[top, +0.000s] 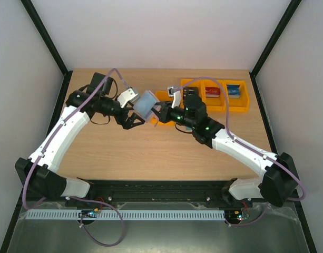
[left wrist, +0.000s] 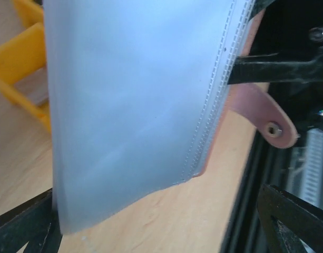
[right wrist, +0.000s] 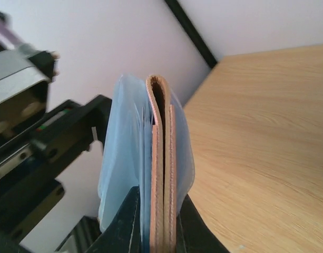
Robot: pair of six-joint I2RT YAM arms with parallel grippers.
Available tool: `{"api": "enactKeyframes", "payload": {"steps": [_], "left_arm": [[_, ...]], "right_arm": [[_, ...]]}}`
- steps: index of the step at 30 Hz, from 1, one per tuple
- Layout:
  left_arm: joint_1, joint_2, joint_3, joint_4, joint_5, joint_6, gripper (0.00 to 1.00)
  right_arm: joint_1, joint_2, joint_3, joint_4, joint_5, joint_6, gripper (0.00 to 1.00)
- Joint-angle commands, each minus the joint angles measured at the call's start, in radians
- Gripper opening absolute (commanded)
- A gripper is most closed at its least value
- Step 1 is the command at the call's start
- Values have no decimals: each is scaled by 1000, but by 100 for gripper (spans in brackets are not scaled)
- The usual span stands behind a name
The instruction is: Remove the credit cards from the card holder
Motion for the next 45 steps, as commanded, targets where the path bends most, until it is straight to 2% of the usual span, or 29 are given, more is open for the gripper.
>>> {"api": "enactKeyframes", "payload": {"steps": [1, 4, 10, 24, 25, 31, 33, 38, 45], "left_arm": [[-72, 11, -24, 81, -308, -8, 99], [-123, 33, -42, 103, -396, 5, 99], [-123, 42, -48, 164, -493, -10, 99], [16, 18, -28, 149, -387, 26, 98], [22, 16, -26, 142, -371, 34, 95], [42, 7, -4, 34, -205, 124, 66], [56, -1, -8, 22, -168, 135, 61], [80, -7, -38, 63, -218, 89, 71], [205, -23, 1, 79, -317, 90, 82]], "right_arm": [[44, 52, 77, -193, 207, 25, 2], [52, 63, 84, -180, 193, 34, 2], [58, 59, 81, -173, 98, -6, 2], [50, 5, 86, -260, -71, -153, 2], [48, -3, 83, -256, -86, -158, 2], [28, -39, 63, -235, -194, -207, 2], [19, -56, 50, -225, -241, -230, 2], [-7, -105, 7, -176, -323, -255, 2], [-59, -39, 25, -282, -159, -190, 2]]}}
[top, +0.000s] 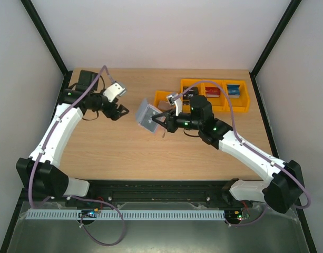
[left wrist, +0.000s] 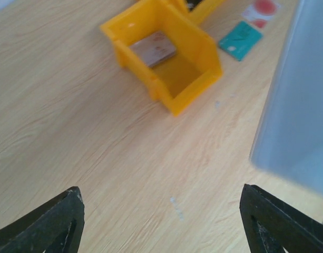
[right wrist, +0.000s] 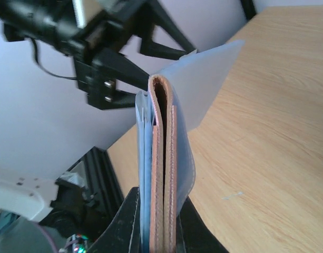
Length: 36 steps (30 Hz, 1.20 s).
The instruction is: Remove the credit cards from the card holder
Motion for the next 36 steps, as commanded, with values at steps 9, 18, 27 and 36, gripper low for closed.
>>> {"api": "enactKeyframes", "payload": {"steps": [9, 18, 27, 36], "left_arm": [[-33, -54, 47, -58, 103, -47, 77], [-104, -28, 11, -77, 382, -40, 82], [-132, -36, 12, -232, 587, 133, 52], [-141, -48, 19, -231, 596, 136, 2]], "right_arm": [[-18, 46, 11, 3, 70, 31, 2], [-18, -22, -80, 254, -145, 86, 2], [-19, -51, -119, 416, -234, 110, 2], [-20, -54, -115, 426, -229, 93, 20]]}}
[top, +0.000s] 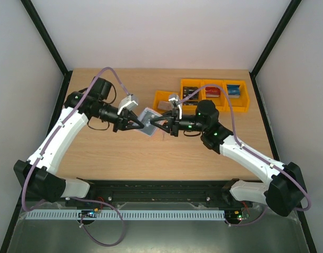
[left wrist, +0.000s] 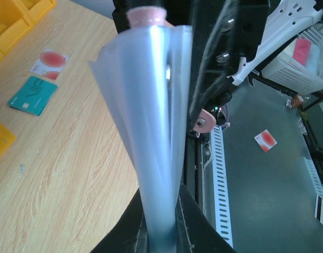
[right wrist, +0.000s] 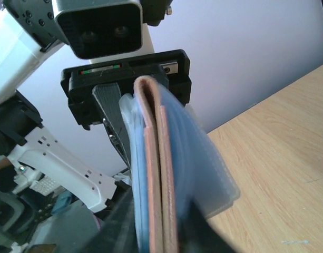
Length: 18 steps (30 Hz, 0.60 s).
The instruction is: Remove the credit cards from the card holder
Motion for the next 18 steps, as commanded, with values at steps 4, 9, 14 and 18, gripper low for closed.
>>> {"api": "enactKeyframes", "payload": {"steps": [4, 9, 14, 18], "left_arm": [[18, -29, 54, -83, 40, 86, 2], [43, -30, 149, -169, 55, 149, 2], [43, -32, 162, -145, 10, 95, 2], [43, -33, 160, -161, 25, 126, 2]], "right_arm": [[-43, -82, -41, 32, 64, -61, 54], [-58, -69, -60, 32, 81, -40, 94], [-48, -23, -39, 81, 47, -1, 99], [-43, -28, -36, 95, 64, -10, 91]]}}
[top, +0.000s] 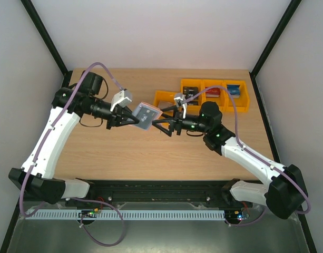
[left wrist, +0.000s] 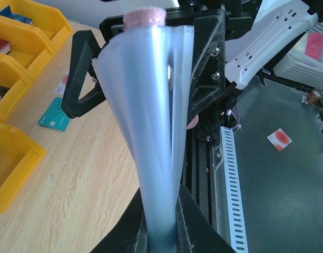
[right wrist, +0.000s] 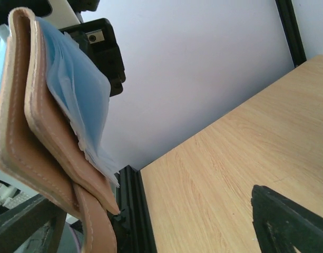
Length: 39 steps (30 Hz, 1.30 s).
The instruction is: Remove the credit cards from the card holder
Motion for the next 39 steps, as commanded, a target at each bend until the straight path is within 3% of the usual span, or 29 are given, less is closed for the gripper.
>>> {"api": "enactKeyframes", "payload": {"steps": [1, 3, 7, 18, 26, 28, 29, 30, 32, 33, 36, 39], "left_arm": [[1, -11, 19, -44, 49, 49, 2], [2, -8, 24, -68, 72, 77, 2], [2, -7, 16, -74, 77, 86, 2], [2, -13, -48, 39, 32, -43, 2], [1, -15, -89, 74, 26, -70, 2], [2, -15, -100, 92, 23, -90, 2], [1, -13, -101, 99, 14, -100, 5], [1, -12, -102, 111, -3, -115, 15], [3, -13, -95, 138, -54, -150, 49], [5, -15, -93, 154, -89, -180, 63], [21, -23, -89, 185, -189, -211, 97], [19, -22, -96, 225, -304, -247, 99]], "right_arm": [[7, -5, 21, 62, 17, -3, 87], [7, -5, 20, 52, 37, -13, 79], [7, 6, 25, 47, 62, -6, 74], [61, 42, 78, 65, -21, -8, 85], [86, 84, 82, 205, 28, 108, 78], [106, 108, 96, 237, 25, 133, 66], [112, 120, 107, 239, 20, 142, 53], [114, 133, 117, 242, 8, 151, 35], [114, 139, 123, 241, -4, 157, 10], [114, 135, 118, 237, 8, 155, 3], [113, 123, 116, 158, 77, 134, 2], [115, 142, 161, 10, 187, 126, 2]]}}
